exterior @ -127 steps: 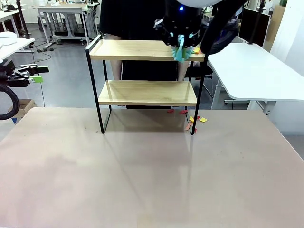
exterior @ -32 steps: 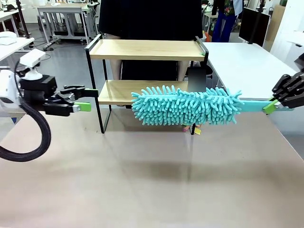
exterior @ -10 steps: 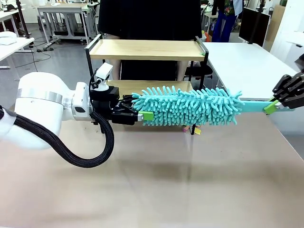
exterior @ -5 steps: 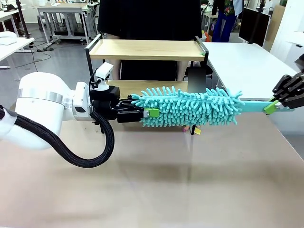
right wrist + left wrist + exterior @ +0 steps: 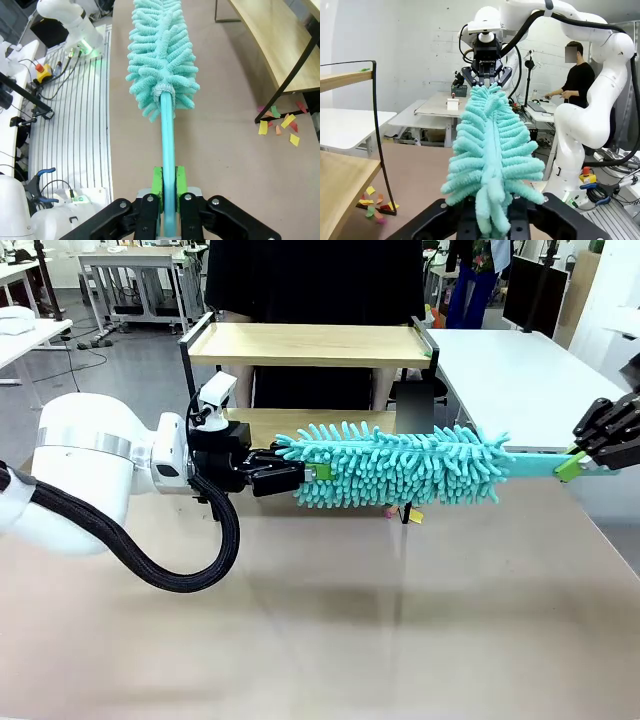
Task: Clean the shelf.
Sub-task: Hand the Duster back to the human.
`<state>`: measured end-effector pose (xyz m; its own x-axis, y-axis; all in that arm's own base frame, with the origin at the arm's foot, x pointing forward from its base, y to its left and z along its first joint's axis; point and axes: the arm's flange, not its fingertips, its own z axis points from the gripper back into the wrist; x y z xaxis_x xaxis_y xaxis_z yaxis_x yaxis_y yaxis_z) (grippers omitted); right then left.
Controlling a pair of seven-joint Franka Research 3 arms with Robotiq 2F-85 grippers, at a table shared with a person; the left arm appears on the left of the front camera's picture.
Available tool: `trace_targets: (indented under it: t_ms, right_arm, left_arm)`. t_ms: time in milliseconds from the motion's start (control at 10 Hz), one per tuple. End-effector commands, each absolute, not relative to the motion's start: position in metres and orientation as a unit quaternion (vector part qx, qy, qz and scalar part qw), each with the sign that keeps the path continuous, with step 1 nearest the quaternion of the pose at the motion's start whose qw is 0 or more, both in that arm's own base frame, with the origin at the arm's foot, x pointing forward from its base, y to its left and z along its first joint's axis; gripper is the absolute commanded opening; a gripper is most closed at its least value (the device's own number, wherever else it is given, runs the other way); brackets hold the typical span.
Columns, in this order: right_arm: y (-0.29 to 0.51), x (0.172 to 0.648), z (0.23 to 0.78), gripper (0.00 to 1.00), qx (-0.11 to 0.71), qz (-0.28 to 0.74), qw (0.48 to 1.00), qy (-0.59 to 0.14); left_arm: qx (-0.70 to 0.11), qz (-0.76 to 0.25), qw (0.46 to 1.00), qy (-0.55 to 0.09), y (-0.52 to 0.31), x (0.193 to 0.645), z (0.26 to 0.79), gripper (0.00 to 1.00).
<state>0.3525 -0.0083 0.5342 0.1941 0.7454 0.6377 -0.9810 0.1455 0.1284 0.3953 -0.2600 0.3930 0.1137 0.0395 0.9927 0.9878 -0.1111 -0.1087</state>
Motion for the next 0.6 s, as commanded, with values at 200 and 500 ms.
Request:
trace_targets:
  t_ms: [200, 500]
  right_arm:
    - [-0.01, 0.354, 0.536, 0.13, 0.274, 0.598, 0.716, -0.235]
    - [-0.008, 0.352, 0.534, 0.71, 0.27, 0.596, 0.724, -0.219]
  left_arm:
    - [-0.559, -0.518, 0.48, -0.434, -0.259, 0.383, 0.397, 0.0]
    - [-0.565, -0.487, 0.487, -0.454, -0.26, 0.395, 0.393, 0.0]
